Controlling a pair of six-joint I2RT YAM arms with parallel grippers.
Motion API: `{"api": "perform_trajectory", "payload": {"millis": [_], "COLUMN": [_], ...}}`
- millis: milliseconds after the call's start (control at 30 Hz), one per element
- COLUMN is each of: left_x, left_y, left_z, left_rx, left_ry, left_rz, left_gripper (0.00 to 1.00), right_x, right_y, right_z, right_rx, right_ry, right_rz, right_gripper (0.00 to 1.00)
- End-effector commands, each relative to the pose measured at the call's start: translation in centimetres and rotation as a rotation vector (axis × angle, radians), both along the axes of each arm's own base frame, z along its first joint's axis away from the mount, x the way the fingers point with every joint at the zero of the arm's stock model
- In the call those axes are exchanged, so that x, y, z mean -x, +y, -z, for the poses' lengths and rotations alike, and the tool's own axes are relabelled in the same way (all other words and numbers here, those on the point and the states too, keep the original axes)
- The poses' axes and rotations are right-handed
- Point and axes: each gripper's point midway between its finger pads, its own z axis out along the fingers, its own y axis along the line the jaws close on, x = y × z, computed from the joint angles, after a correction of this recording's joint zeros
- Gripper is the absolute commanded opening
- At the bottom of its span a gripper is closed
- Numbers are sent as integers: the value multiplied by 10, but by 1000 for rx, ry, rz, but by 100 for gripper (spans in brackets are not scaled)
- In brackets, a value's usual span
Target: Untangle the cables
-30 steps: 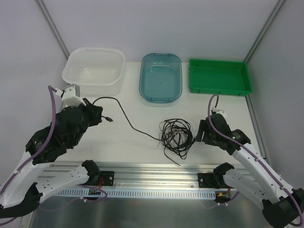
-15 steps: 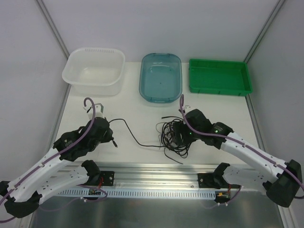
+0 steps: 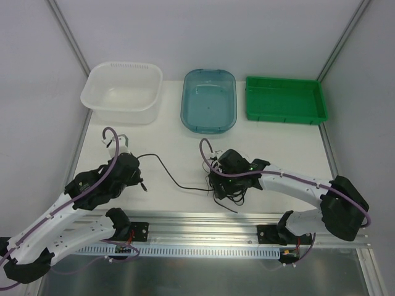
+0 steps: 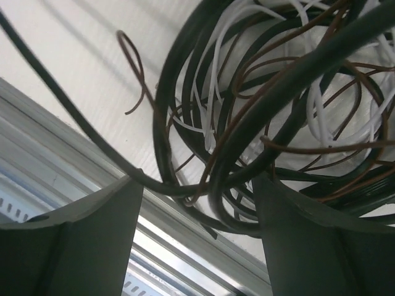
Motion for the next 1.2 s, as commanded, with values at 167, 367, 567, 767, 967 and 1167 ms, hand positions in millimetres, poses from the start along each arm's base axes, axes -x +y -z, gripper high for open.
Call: {"api": "perform_trajectory", "payload": {"millis": [167,367,567,767,967,1167], "left_x": [2,12,24,22,10,-1], "left_y": [43,79,105,105,84,30], "left_z": [-38,-45,-42,-33,-16,22], "left_rx": [-83,-179,-207,-234,-257,-184], "left_ry": [-85,-81,-90,-73,-13,89], "left_rz": [-123,-241,-338,-364,-320,-124], "left_gripper": [0,0,0,0,0,29], "right_x": [-19,-45,-61,-57,-48,-38], "right_y": [-13,-73,-160,-176,-155,-124], "right_z": [-2,-40,-117,-154,-127,-95], "right_rx": [57,44,7,-81,-112,-200], "right_ry": [-92,-178,-318,-327,-174,-72], "right_rz": [31,280,638,726,675,592], "right_gripper": [35,5,1,1,1,1]}}
